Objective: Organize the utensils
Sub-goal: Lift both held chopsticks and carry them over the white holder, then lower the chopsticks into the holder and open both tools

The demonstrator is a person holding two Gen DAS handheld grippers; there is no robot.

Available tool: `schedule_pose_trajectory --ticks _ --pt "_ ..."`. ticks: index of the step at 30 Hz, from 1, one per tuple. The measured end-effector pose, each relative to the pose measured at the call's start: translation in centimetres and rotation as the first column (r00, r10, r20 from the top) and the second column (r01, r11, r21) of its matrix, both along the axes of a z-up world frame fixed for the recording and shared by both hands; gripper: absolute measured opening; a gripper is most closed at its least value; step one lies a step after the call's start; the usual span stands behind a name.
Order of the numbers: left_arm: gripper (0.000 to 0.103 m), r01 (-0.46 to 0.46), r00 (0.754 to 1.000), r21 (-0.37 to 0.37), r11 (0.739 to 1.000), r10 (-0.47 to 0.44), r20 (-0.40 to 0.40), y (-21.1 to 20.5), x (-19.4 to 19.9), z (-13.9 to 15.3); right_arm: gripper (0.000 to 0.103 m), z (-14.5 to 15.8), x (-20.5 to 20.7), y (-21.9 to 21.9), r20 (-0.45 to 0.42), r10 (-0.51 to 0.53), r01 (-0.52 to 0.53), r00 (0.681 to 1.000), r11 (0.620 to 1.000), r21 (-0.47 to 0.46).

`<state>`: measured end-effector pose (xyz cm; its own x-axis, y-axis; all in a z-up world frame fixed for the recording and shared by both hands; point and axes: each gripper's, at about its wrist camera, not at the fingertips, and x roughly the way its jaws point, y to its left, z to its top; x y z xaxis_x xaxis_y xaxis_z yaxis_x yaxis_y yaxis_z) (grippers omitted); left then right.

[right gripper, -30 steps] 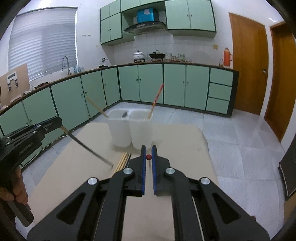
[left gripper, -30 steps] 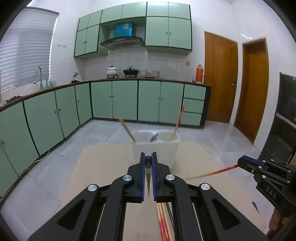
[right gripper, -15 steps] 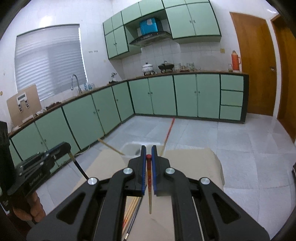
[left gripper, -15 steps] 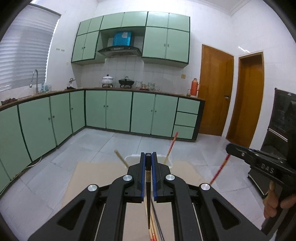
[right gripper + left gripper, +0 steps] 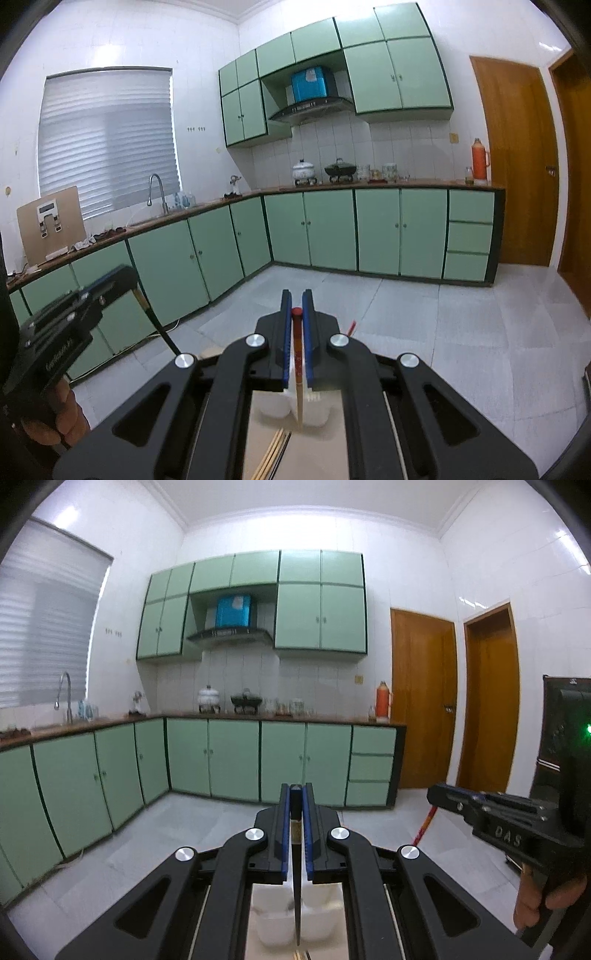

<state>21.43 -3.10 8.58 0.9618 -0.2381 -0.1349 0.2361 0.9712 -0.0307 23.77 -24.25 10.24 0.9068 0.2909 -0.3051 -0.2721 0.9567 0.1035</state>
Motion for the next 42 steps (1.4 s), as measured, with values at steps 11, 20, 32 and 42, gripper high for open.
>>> schedule_pose_trajectory --ticks 11,20,32,42 --pt "0.006 -0.052 0.999 -0.005 0.999 0.052 0.013 -0.6 7.4 -0.7 0.005 -0.5 6.1 1.2 0.023 -0.023 0.025 0.999 0.998 -0.052" --pt "0.006 -0.068 0.993 0.017 0.998 0.069 -0.098 -0.5 12.3 -6.1 0.005 -6.1 10.8 1.5 -0.066 -0.012 0.010 0.998 0.999 -0.035" --pt "0.007 -0.068 0.972 0.049 0.996 0.077 -0.221 0.2 14.0 -10.5 0.009 -10.4 11.6 2.6 -0.163 -0.016 0.005 0.986 0.998 -0.068" --pt "0.049 -0.083 0.983 0.018 0.996 0.085 -0.163 1.4 8.9 -8.5 0.051 -9.1 6.0 0.6 -0.044 -0.107 0.104 0.993 0.993 -0.063"
